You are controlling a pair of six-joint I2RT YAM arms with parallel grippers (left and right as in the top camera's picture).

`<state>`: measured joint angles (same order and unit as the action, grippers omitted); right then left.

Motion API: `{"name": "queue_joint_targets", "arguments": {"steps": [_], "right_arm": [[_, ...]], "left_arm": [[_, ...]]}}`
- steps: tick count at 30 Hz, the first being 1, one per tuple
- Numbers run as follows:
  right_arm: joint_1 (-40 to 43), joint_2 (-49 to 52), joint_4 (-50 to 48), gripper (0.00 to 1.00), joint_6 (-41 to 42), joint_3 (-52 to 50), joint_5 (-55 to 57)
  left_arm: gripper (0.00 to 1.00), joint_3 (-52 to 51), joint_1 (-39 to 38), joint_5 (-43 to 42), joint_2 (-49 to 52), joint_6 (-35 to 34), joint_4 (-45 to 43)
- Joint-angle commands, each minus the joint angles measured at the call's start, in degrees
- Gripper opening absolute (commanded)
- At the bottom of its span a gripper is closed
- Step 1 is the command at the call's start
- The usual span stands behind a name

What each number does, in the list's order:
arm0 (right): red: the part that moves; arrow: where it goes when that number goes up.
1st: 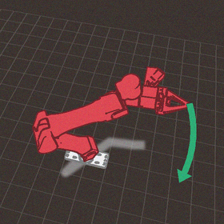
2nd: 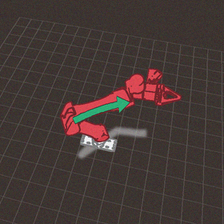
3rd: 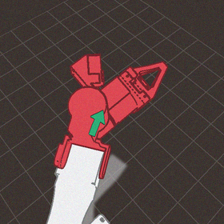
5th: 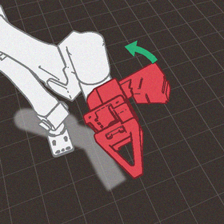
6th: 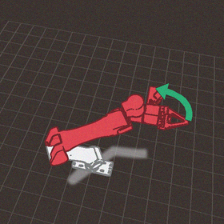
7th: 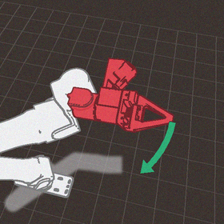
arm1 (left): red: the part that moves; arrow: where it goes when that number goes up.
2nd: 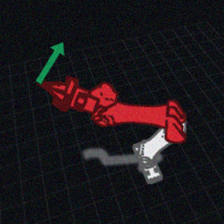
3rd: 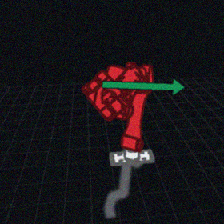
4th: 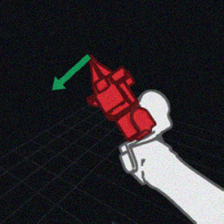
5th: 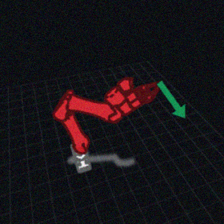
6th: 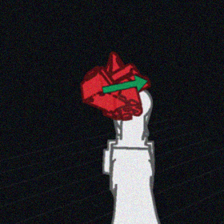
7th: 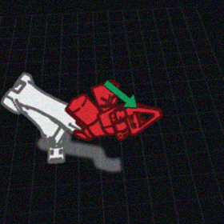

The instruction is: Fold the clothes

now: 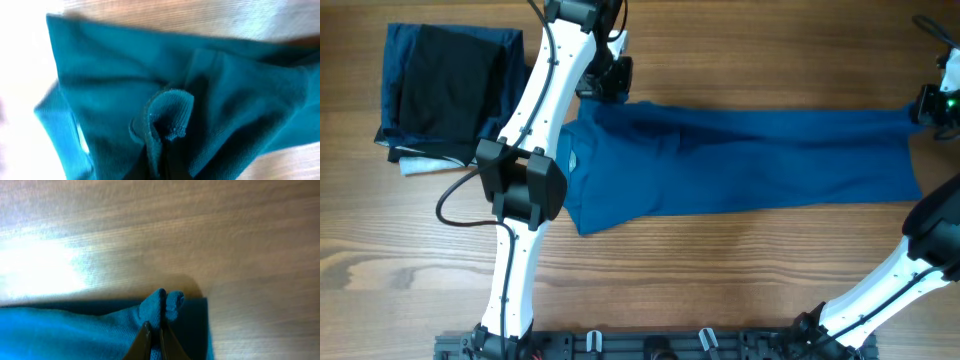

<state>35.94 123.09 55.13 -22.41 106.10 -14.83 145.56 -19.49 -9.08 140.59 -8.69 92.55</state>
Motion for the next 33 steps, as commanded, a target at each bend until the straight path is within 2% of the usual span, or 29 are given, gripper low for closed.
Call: {"name": "queue_joint_targets", "arguments": {"steps": [1, 6, 12, 22, 27, 33], "right_arm": [[0.2, -1.4, 1.5, 0.04, 3.4, -0.8, 5.0], [0.2, -1.4, 4.7, 0.04, 7.7, -0.8, 14.7], [0.1, -1.4, 5.6, 0.04, 8.8, -3.6, 14.4], [0.2, -1.0, 11.6, 0.04, 14.1, -4.8, 15.5], [0.2, -0.6, 6.1, 0.04, 15.0, -9.8, 21.3], [0.7, -0.6, -1.7, 0.04, 14.9, -13.2, 24.1]], "left_arm": [[0.04, -0.2, 0.3, 1.2, -2.0, -5.3, 4.0], [0.04, -1.7, -0.3, 1.2, -2.0, -7.7, 4.0], [0.04, -10.1, -0.7, 0.5, -2.0, -8.7, 4.0], [0.04, -15.5, -4.3, -0.9, -2.2, -9.8, 4.0], [0.04, -24.4, -3.5, 1.9, -2.2, -9.8, 4.0], [0.04, -25.2, 1.0, 4.7, -2.2, -9.4, 4.0]]}}
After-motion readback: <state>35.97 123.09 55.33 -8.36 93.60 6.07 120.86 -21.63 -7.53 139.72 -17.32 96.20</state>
